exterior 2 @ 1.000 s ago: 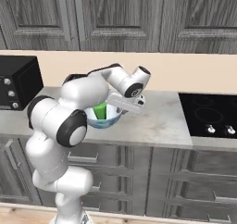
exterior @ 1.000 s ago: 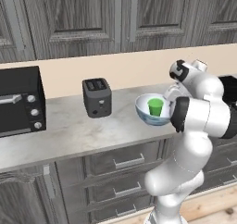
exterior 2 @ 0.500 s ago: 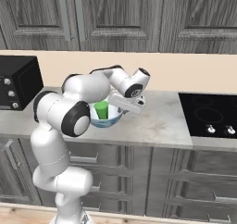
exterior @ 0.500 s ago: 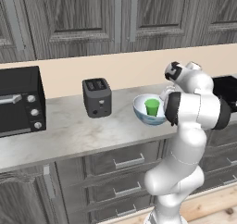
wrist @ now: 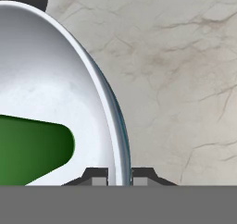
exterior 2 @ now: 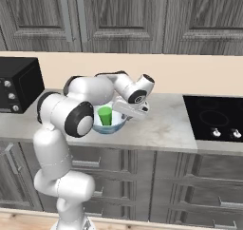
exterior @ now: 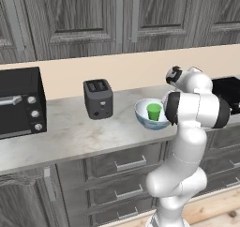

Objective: Place the cup inside the bowl on the dining table and move the bowl to any counter.

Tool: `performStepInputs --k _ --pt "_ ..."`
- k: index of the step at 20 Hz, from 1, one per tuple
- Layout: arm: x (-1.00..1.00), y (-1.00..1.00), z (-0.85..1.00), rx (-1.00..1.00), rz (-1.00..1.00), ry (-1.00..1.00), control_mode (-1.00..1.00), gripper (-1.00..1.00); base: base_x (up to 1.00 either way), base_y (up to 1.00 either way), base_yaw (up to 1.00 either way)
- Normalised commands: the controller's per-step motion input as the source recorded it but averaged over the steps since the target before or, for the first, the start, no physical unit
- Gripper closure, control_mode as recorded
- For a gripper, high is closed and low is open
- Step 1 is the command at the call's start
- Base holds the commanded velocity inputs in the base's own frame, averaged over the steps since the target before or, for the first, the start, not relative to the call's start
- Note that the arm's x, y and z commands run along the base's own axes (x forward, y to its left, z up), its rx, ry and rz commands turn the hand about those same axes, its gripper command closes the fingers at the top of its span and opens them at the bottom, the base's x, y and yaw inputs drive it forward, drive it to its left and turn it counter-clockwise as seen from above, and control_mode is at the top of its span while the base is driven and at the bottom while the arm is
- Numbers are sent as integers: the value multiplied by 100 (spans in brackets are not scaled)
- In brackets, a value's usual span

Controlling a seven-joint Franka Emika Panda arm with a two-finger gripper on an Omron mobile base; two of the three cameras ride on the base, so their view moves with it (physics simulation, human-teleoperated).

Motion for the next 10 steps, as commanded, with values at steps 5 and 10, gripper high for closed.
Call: performStepInputs --k 5,10 --pt "28 0 -3 0 0 0 -100 100 0 0 0" --pt "39 0 0 0 0 0 -100 100 0 0 0"
